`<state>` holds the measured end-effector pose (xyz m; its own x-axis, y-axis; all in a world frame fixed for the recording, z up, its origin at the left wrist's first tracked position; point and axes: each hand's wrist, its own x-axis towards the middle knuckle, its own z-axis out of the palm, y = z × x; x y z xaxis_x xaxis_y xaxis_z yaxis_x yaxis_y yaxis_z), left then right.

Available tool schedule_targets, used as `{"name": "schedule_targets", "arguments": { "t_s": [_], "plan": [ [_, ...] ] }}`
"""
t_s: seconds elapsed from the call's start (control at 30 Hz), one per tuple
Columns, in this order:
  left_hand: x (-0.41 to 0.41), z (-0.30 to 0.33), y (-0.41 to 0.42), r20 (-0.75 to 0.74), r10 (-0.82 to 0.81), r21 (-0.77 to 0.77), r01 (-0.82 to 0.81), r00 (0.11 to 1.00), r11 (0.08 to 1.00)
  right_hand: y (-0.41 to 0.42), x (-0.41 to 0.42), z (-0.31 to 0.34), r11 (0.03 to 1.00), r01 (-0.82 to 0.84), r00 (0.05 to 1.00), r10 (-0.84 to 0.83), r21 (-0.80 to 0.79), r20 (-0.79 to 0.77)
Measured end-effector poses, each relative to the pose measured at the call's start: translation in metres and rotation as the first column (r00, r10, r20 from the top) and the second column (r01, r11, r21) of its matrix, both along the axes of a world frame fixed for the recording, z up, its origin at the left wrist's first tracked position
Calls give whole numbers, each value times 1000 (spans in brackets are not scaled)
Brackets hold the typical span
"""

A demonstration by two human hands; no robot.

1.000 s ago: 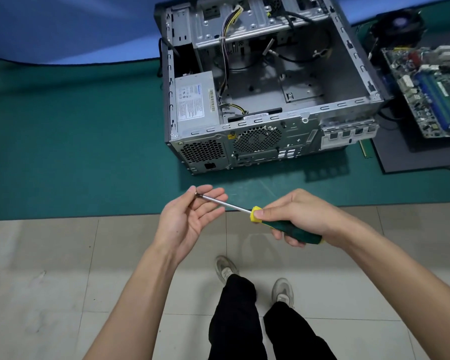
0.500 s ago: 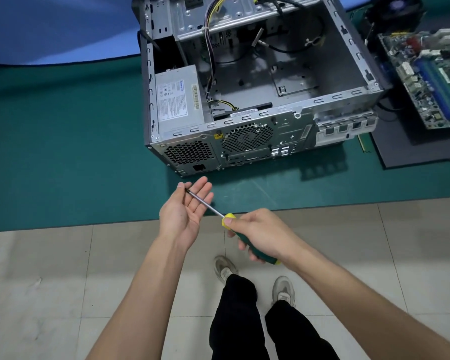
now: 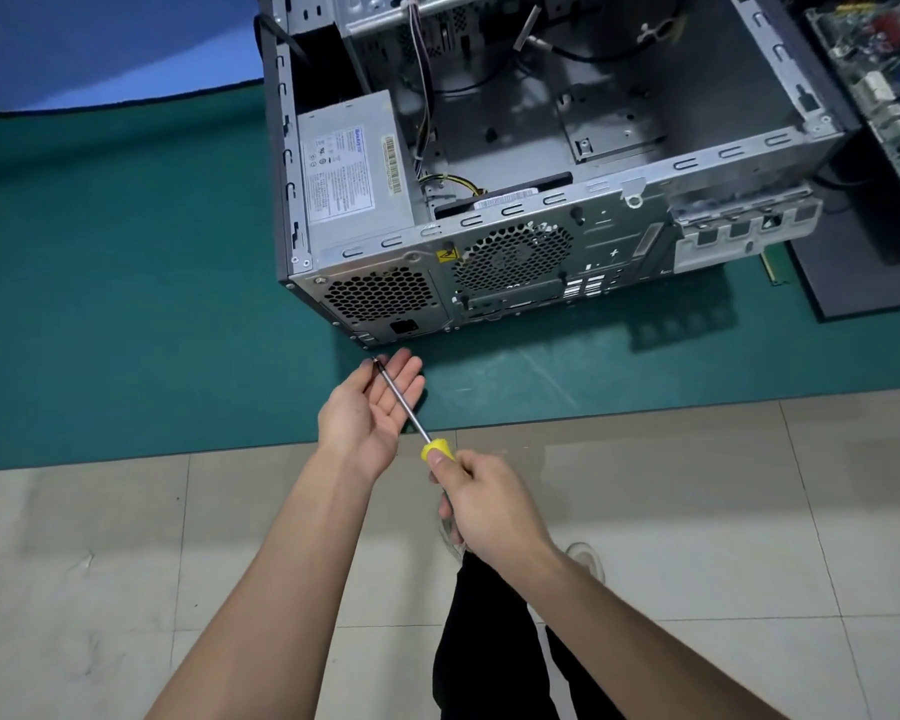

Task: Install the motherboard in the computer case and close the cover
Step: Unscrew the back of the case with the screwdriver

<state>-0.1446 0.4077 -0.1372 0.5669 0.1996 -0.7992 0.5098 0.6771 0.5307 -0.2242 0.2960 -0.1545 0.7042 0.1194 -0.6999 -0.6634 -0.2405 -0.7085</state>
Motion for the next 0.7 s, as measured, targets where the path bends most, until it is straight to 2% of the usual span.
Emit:
{"name": "schedule_targets", "arguments": {
  "t_s": [0.7],
  "plan": [
    [12, 7, 7, 33, -46, 38, 45, 998, 998, 18, -2, 4, 998, 66, 997, -66, 1, 48]
  ]
}}
